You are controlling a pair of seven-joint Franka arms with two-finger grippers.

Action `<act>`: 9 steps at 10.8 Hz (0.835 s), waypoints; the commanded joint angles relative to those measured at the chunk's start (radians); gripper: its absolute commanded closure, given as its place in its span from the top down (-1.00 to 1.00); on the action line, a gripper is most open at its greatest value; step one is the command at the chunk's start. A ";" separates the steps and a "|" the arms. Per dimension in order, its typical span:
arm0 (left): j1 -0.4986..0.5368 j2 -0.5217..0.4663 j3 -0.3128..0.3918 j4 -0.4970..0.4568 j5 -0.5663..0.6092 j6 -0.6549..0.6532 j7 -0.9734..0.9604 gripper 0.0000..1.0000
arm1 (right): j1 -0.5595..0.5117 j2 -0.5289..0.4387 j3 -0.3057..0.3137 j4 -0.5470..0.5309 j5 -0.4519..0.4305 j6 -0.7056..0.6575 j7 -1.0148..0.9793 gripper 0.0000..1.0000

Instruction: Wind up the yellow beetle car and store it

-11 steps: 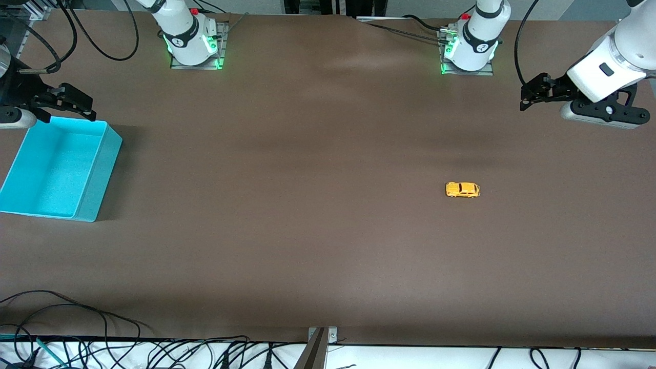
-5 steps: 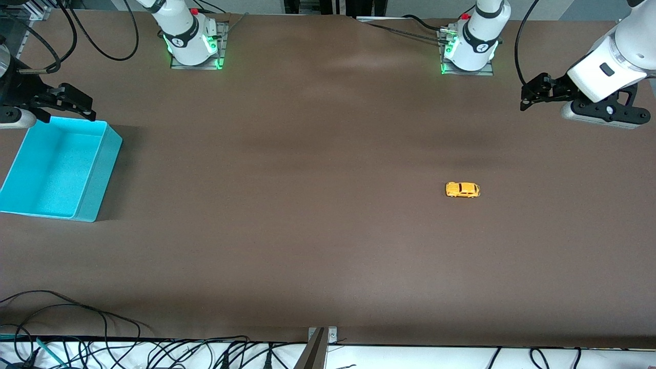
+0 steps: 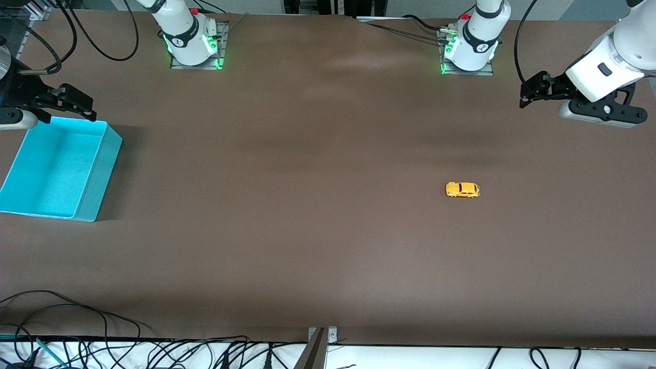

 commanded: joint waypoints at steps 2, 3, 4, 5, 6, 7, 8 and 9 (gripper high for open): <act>-0.014 0.022 0.001 0.010 -0.001 -0.046 0.075 1.00 | -0.001 0.007 -0.005 0.017 0.015 -0.019 -0.019 1.00; -0.013 0.040 0.001 0.010 -0.001 -0.041 0.168 1.00 | -0.001 0.007 -0.005 0.018 0.017 -0.019 -0.019 1.00; -0.013 0.064 0.003 0.010 0.001 -0.024 0.257 1.00 | -0.001 0.007 -0.005 0.018 0.018 -0.019 -0.019 1.00; -0.014 0.094 0.003 0.007 0.004 0.017 0.349 1.00 | -0.001 0.005 -0.005 0.018 0.018 -0.019 -0.019 1.00; -0.014 0.118 0.003 -0.004 0.024 0.069 0.464 1.00 | -0.001 0.007 -0.010 0.018 0.020 -0.019 -0.019 1.00; -0.014 0.146 0.001 -0.007 0.027 0.106 0.564 1.00 | -0.001 0.005 -0.013 0.018 0.021 -0.019 -0.019 1.00; -0.017 0.173 0.001 -0.010 0.025 0.129 0.664 1.00 | -0.001 0.007 -0.022 0.018 0.023 -0.016 -0.025 1.00; -0.019 0.184 0.001 -0.025 0.027 0.150 0.740 1.00 | -0.001 0.005 -0.023 0.018 0.025 -0.018 -0.030 1.00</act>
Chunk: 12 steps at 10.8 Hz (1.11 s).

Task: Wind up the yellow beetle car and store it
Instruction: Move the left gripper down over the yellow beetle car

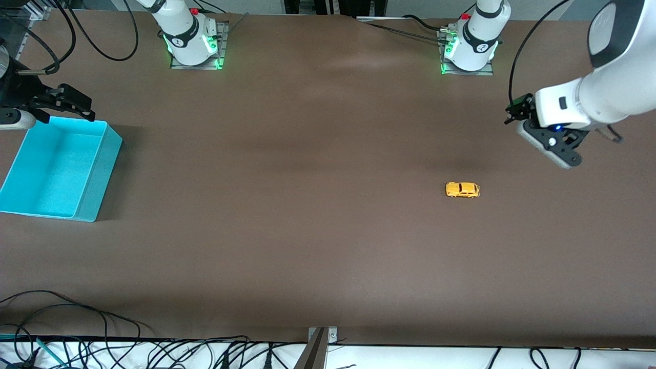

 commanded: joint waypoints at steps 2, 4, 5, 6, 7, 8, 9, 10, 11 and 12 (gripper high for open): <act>-0.010 0.014 -0.013 -0.123 0.042 0.181 0.286 1.00 | -0.001 0.006 -0.014 0.018 0.024 -0.017 -0.028 1.00; -0.011 0.020 -0.018 -0.235 0.062 0.341 0.421 1.00 | -0.001 0.006 -0.014 0.015 0.023 -0.017 -0.027 1.00; -0.013 0.033 -0.030 -0.290 0.099 0.414 0.466 1.00 | -0.001 0.006 -0.014 0.017 0.023 -0.017 -0.027 1.00; -0.011 0.044 -0.039 -0.332 0.133 0.493 0.495 1.00 | -0.001 0.008 -0.014 0.017 0.023 -0.017 -0.028 1.00; -0.011 0.072 -0.039 -0.366 0.159 0.563 0.515 1.00 | -0.001 0.006 -0.012 0.017 0.023 -0.017 -0.028 1.00; -0.013 0.122 -0.039 -0.378 0.165 0.608 0.553 1.00 | -0.001 0.008 -0.012 0.018 0.023 -0.015 -0.028 1.00; -0.008 0.182 -0.039 -0.380 0.165 0.677 0.617 1.00 | -0.001 0.008 -0.012 0.018 0.023 -0.014 -0.030 1.00; 0.001 0.225 -0.039 -0.392 0.164 0.772 0.697 1.00 | -0.001 0.008 -0.012 0.018 0.021 -0.014 -0.030 1.00; 0.004 0.259 -0.039 -0.394 0.164 0.826 0.719 1.00 | -0.001 0.008 -0.014 0.018 0.023 -0.014 -0.028 1.00; 0.007 0.282 -0.039 -0.395 0.164 0.837 0.721 1.00 | -0.001 0.008 -0.012 0.018 0.021 -0.015 -0.030 1.00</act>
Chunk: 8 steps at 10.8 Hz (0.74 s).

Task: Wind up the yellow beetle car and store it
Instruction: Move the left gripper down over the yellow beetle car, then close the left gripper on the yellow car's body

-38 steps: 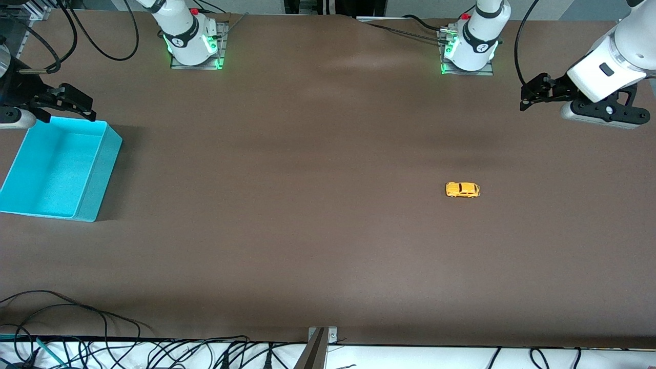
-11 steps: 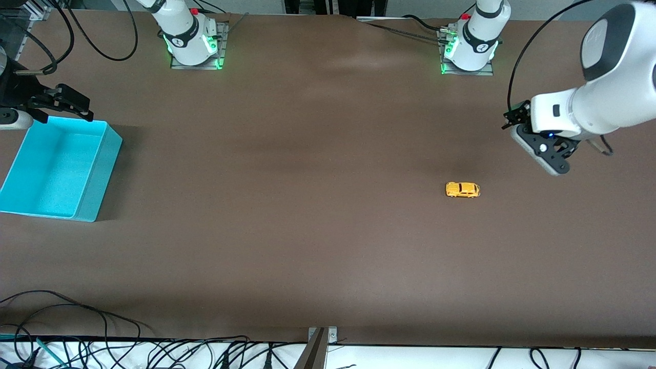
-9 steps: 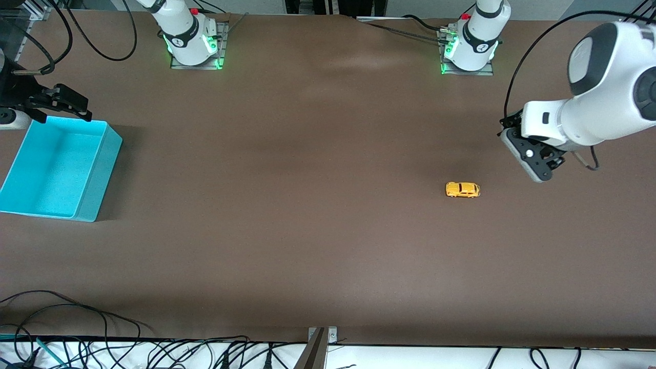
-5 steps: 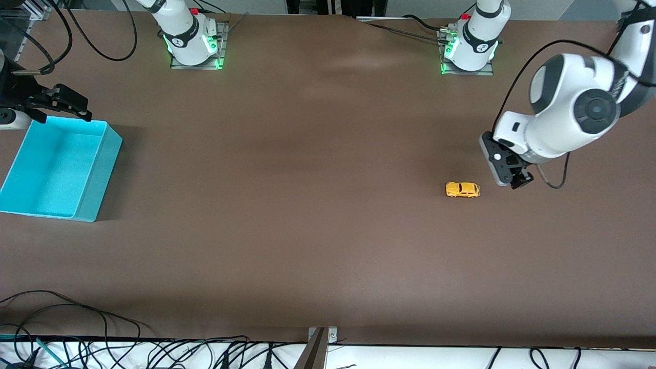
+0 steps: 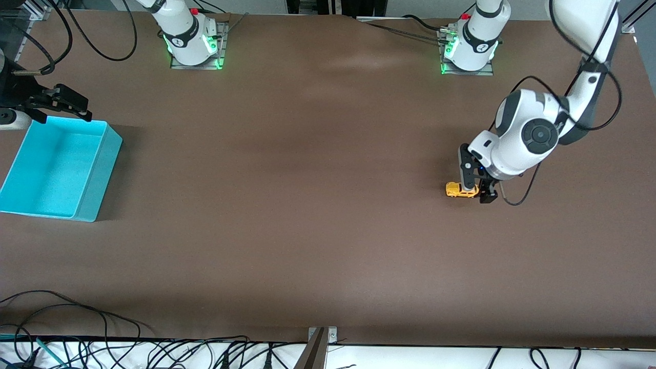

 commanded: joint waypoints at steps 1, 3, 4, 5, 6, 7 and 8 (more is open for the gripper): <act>0.013 0.055 -0.004 0.006 0.019 0.060 0.043 1.00 | 0.001 0.006 -0.005 0.018 0.018 -0.012 -0.018 1.00; 0.014 0.064 -0.004 -0.049 0.019 0.146 0.040 1.00 | 0.001 0.006 -0.005 0.018 0.018 -0.012 -0.018 1.00; 0.014 0.072 -0.003 -0.052 0.019 0.154 0.040 1.00 | 0.001 0.006 -0.005 0.018 0.018 -0.012 -0.018 1.00; 0.014 0.078 -0.003 -0.052 0.019 0.154 0.040 1.00 | 0.001 0.006 -0.005 0.018 0.018 -0.013 -0.020 1.00; 0.014 0.087 -0.003 -0.055 0.019 0.153 0.040 1.00 | 0.001 0.006 -0.005 0.018 0.018 -0.013 -0.020 1.00; 0.014 0.093 -0.003 -0.062 0.019 0.153 0.036 1.00 | 0.001 0.006 -0.006 0.018 0.018 -0.012 -0.020 1.00; 0.017 0.092 -0.003 -0.065 0.019 0.154 0.034 1.00 | 0.001 0.006 -0.006 0.018 0.018 -0.012 -0.020 1.00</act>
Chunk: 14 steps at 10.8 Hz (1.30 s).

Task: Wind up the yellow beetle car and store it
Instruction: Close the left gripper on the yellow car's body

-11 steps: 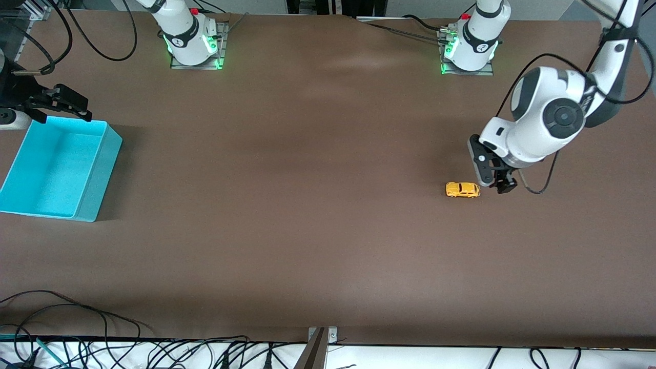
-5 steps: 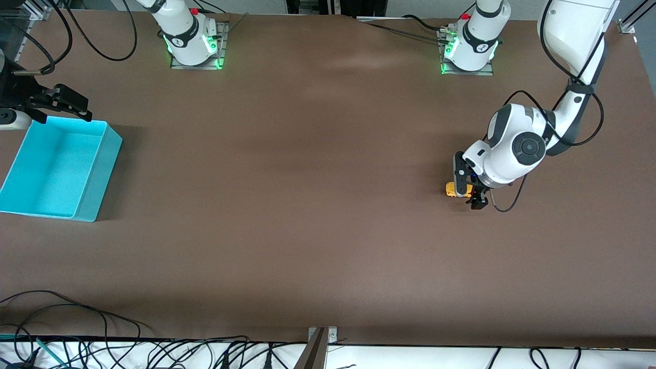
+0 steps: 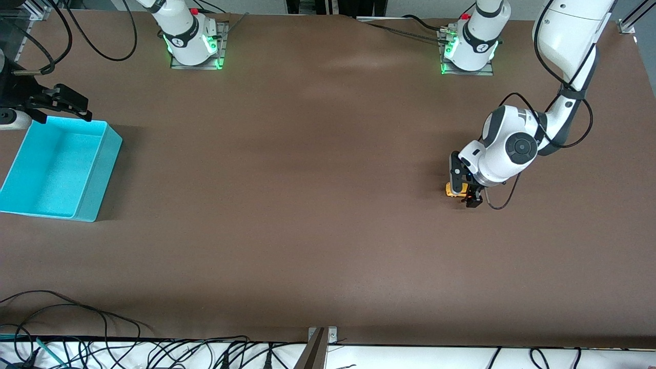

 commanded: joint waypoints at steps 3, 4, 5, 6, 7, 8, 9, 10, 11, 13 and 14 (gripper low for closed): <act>0.012 0.015 -0.002 -0.012 0.018 0.019 0.019 0.05 | 0.001 0.006 -0.005 0.018 0.018 -0.013 -0.015 1.00; 0.012 0.015 -0.002 -0.010 0.034 0.016 0.017 -0.41 | 0.001 0.006 -0.005 0.018 0.018 -0.013 -0.015 1.00; 0.012 0.016 -0.002 -0.010 0.037 0.016 0.013 -0.87 | 0.001 0.006 -0.005 0.018 0.018 -0.013 -0.015 1.00; 0.012 0.019 0.000 -0.006 0.037 0.016 0.011 -1.00 | 0.001 0.006 -0.005 0.018 0.018 -0.013 -0.015 1.00; 0.015 0.029 0.001 -0.002 0.037 0.016 0.011 -1.00 | 0.001 0.006 -0.005 0.018 0.018 -0.013 -0.015 1.00; 0.015 0.029 0.003 -0.002 0.037 0.016 0.011 -1.00 | 0.001 0.006 -0.005 0.018 0.018 -0.013 -0.015 1.00; 0.015 0.029 0.003 -0.002 0.037 0.016 0.011 -1.00 | 0.001 0.006 -0.005 0.018 0.018 -0.012 -0.015 1.00; 0.015 0.029 0.004 -0.002 0.037 0.016 0.011 -1.00 | 0.001 0.006 -0.005 0.018 0.018 -0.012 -0.015 1.00; 0.016 0.032 0.004 -0.002 0.037 0.016 0.011 -1.00 | 0.001 0.006 -0.005 0.018 0.018 -0.013 -0.015 1.00; 0.036 0.036 0.004 0.001 0.037 0.016 0.014 -1.00 | 0.001 0.006 -0.005 0.018 0.018 -0.013 -0.015 1.00; 0.048 0.036 0.006 0.001 0.037 0.015 0.017 -1.00 | 0.001 0.006 -0.005 0.018 0.018 -0.013 -0.015 1.00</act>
